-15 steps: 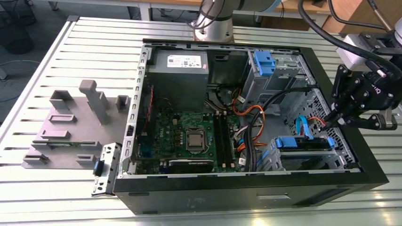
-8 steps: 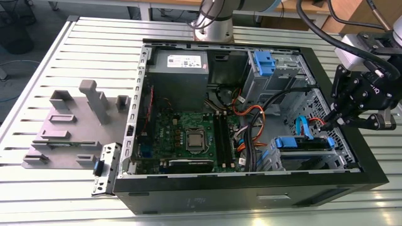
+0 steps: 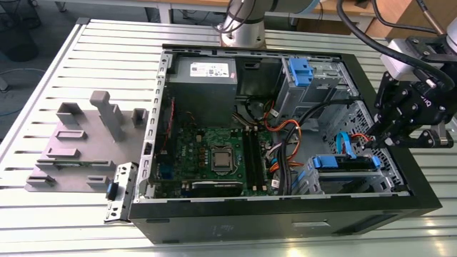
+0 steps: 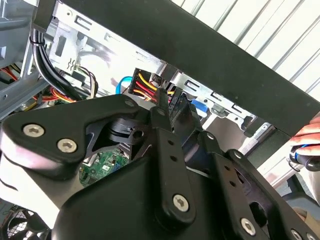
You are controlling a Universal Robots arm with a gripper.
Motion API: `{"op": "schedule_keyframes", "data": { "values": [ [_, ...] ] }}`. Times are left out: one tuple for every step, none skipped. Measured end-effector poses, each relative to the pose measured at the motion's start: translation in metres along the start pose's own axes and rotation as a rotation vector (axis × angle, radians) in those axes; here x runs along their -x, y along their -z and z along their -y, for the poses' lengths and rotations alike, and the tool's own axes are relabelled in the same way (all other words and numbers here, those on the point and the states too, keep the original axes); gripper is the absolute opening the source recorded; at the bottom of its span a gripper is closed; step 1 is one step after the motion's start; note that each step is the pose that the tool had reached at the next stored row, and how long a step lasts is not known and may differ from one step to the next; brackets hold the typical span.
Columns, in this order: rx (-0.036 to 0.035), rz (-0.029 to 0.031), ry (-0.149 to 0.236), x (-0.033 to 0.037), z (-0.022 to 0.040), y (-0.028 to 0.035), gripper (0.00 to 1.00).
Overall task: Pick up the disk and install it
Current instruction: 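Insert the second disk wire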
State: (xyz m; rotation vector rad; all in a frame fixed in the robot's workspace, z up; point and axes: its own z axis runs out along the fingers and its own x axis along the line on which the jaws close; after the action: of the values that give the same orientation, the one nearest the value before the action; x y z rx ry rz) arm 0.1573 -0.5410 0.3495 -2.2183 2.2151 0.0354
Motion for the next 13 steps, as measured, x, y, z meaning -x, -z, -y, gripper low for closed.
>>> {"op": "schedule_keyframes", "data": {
  "values": [
    [0.0,0.0002,0.0,0.0,0.0,-0.0005,0.32],
    [0.0,0.0004,0.0,0.0,0.0,-0.0021,0.32],
    [0.0,0.0002,0.0,0.0,0.0,-0.0038,0.32],
    [0.0,0.0002,0.0,-0.0001,0.0,-0.0056,0.32],
    [0.0,0.0003,0.0,-0.0001,0.0,-0.0073,0.32],
    [0.0,0.0002,0.0,-0.0001,0.0001,-0.0082,0.32],
    [0.0,0.0001,0.0,-0.0001,0.0001,-0.0081,0.32],
    [0.0,0.0,0.0,-0.0001,0.0001,-0.0082,0.32],
    [0.0,0.0,0.0,-0.0001,0.0001,-0.0082,0.32],
    [0.0,0.0,0.0,-0.0001,0.0001,-0.0083,0.32],
    [0.0,0.0001,0.0,-0.0001,0.0001,-0.0083,0.32],
    [0.0,0.0002,0.0,-0.0001,0.0001,-0.0084,0.32],
    [0.0,0.0001,0.0,-0.0001,0.0001,-0.0085,0.32]
  ]
}}
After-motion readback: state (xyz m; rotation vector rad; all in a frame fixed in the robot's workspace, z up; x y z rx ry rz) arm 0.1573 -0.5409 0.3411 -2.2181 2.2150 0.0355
